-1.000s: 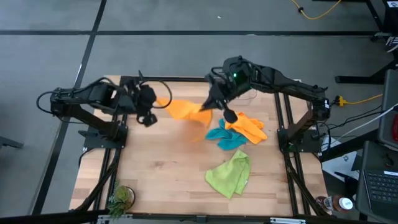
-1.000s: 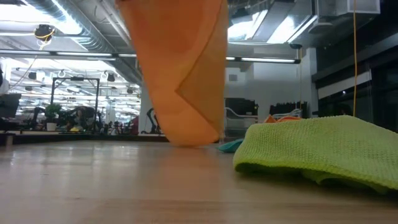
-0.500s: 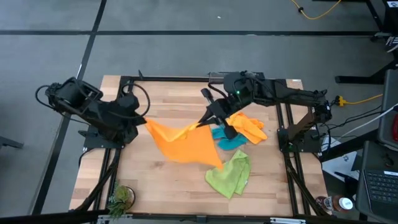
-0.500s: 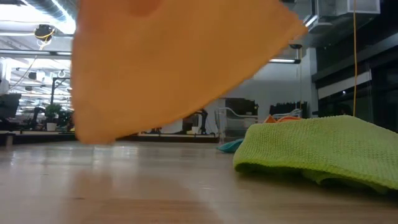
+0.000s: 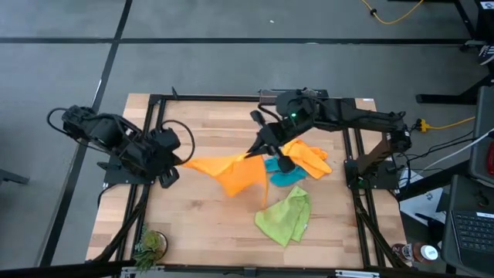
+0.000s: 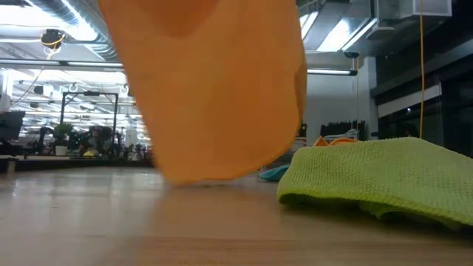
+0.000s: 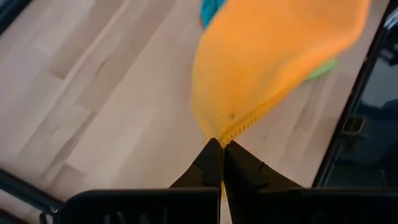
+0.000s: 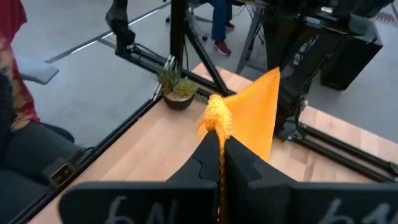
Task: Fold microfiber towels
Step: Fold the left yellow microfiber cloth
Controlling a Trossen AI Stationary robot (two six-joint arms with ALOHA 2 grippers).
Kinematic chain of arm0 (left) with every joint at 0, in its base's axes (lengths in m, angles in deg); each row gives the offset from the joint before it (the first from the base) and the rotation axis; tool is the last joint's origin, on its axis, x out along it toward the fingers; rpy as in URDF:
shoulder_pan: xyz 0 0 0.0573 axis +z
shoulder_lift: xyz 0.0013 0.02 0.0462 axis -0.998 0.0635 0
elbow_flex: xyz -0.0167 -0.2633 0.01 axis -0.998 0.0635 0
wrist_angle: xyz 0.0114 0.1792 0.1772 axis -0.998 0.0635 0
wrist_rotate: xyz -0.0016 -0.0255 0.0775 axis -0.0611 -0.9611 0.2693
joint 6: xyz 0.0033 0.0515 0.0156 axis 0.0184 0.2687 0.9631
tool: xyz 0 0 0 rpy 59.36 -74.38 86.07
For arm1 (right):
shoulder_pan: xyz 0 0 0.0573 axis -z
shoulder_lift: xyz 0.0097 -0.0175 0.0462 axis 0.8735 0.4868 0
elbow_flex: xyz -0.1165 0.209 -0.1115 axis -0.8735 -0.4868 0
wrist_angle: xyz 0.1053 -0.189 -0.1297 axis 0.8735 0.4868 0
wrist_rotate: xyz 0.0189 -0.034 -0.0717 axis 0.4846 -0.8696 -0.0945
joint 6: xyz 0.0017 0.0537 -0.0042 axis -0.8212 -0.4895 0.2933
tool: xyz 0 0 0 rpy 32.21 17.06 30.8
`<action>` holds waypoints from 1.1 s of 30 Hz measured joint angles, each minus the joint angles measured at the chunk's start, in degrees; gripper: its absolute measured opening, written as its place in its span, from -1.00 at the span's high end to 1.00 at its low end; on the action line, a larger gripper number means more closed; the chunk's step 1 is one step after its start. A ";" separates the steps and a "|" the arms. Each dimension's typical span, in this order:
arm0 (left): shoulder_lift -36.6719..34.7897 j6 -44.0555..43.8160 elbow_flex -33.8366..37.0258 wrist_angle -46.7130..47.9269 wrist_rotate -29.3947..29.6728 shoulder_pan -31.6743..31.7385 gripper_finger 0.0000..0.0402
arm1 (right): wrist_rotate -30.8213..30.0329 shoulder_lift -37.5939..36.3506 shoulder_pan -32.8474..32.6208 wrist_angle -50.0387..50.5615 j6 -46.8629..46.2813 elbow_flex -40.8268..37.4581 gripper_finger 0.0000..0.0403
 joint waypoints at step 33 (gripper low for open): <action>0.40 -10.58 -5.71 0.05 -12.23 -14.98 1.00 | -7.29 8.77 -10.17 -2.35 -2.79 -0.04 0.99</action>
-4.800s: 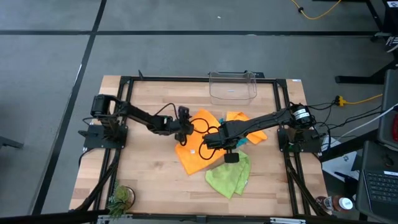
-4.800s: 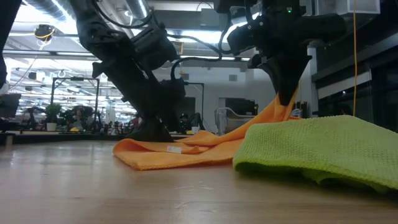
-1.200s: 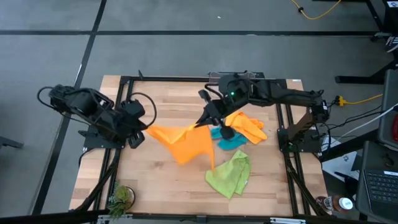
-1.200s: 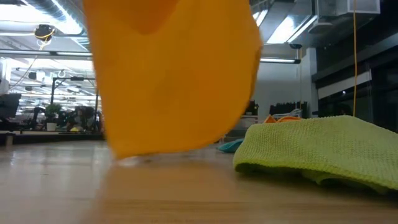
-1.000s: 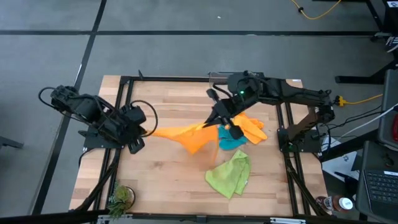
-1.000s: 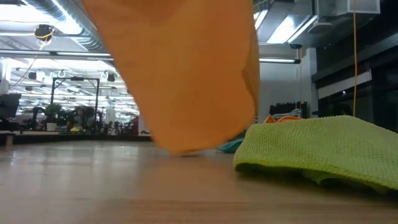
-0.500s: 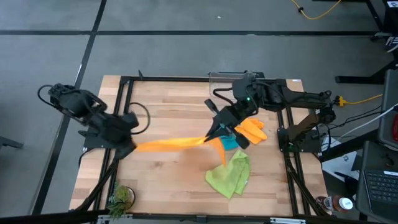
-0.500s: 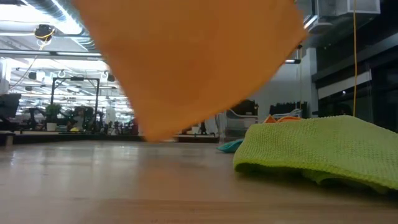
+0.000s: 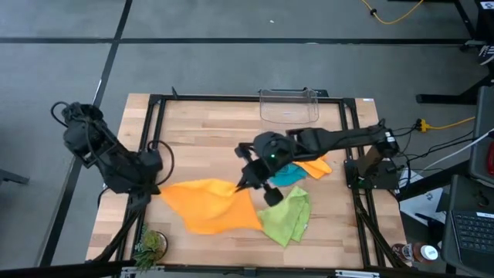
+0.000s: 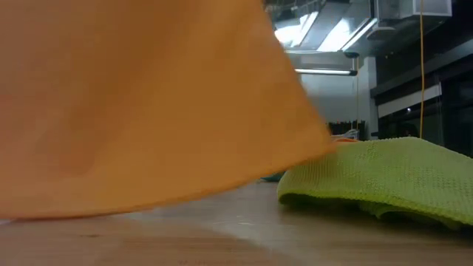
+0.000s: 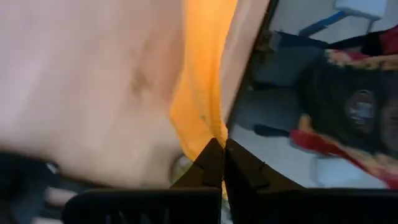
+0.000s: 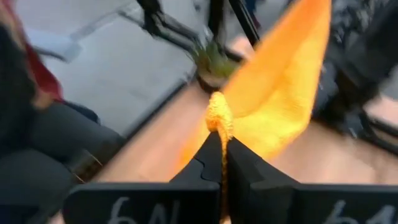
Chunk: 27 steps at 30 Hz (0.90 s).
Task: Fold microfiber towels
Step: Fold the left yellow microfiber cloth
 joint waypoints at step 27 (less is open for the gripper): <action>0.04 12.06 44.99 -1.36 20.42 15.27 1.00 | -2.69 2.07 19.39 -18.51 26.30 -27.99 0.99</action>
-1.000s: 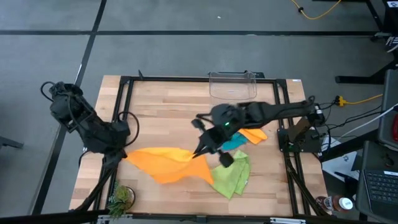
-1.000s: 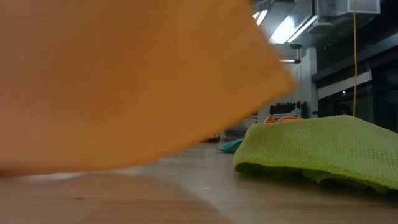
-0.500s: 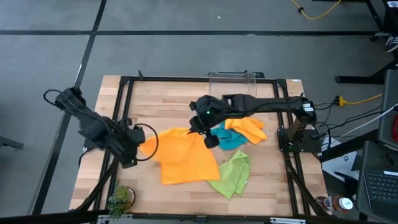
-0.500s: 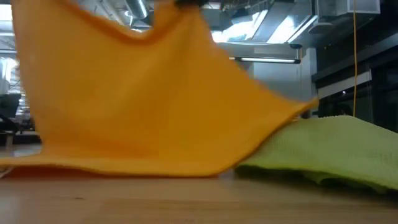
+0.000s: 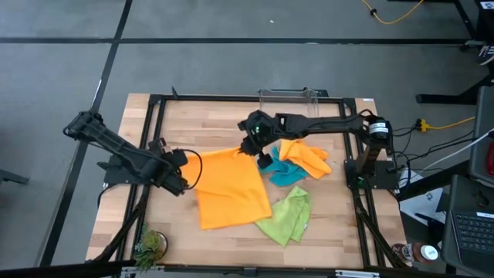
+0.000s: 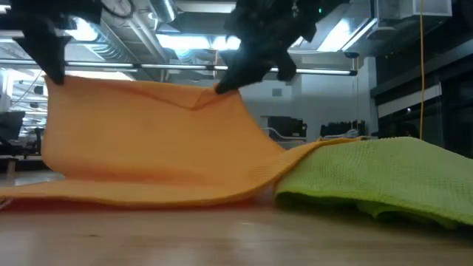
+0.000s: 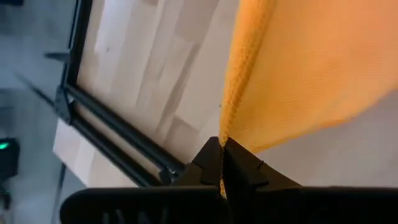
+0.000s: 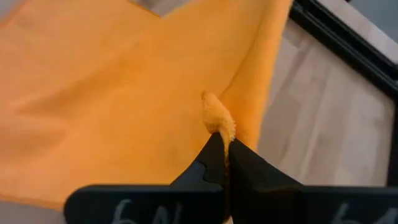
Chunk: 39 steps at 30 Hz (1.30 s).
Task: Fold microfiber towels
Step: Fold the left yellow microfiber cloth
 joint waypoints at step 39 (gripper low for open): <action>18.04 -1.31 0.15 -22.05 -3.63 4.88 1.00 | 29.79 -0.09 7.89 9.15 -3.22 -9.16 0.99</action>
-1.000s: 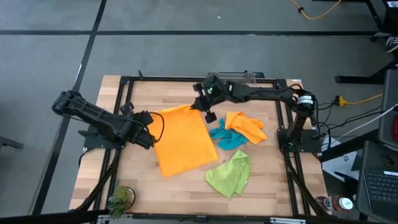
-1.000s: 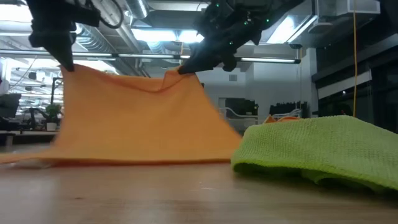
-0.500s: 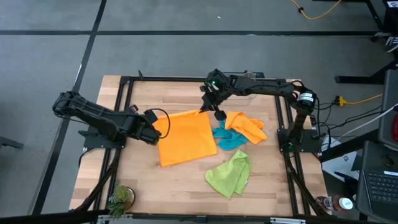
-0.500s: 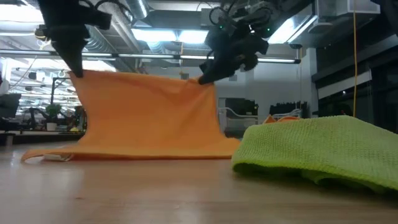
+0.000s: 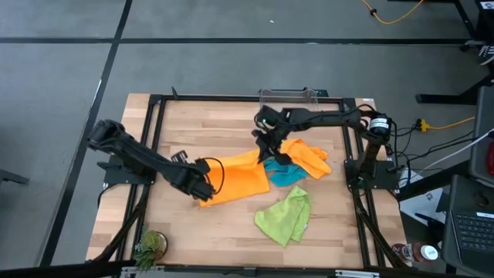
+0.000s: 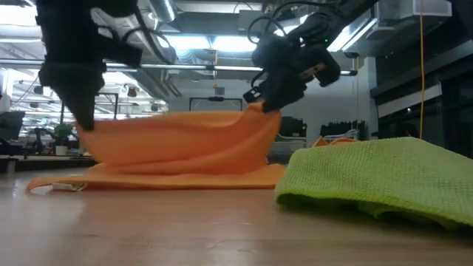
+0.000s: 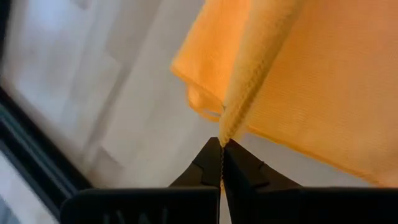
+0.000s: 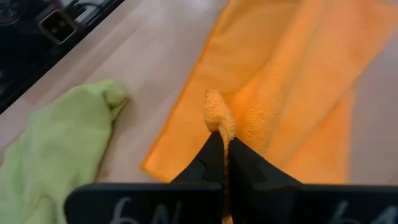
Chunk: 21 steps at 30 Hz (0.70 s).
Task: Fold microfiber towels
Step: Fold the left yellow microfiber cloth
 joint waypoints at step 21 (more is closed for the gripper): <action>4.08 0.87 0.00 -13.99 -7.10 -3.63 1.00 | -16.62 0.00 -8.69 -1.58 -4.86 -4.03 0.89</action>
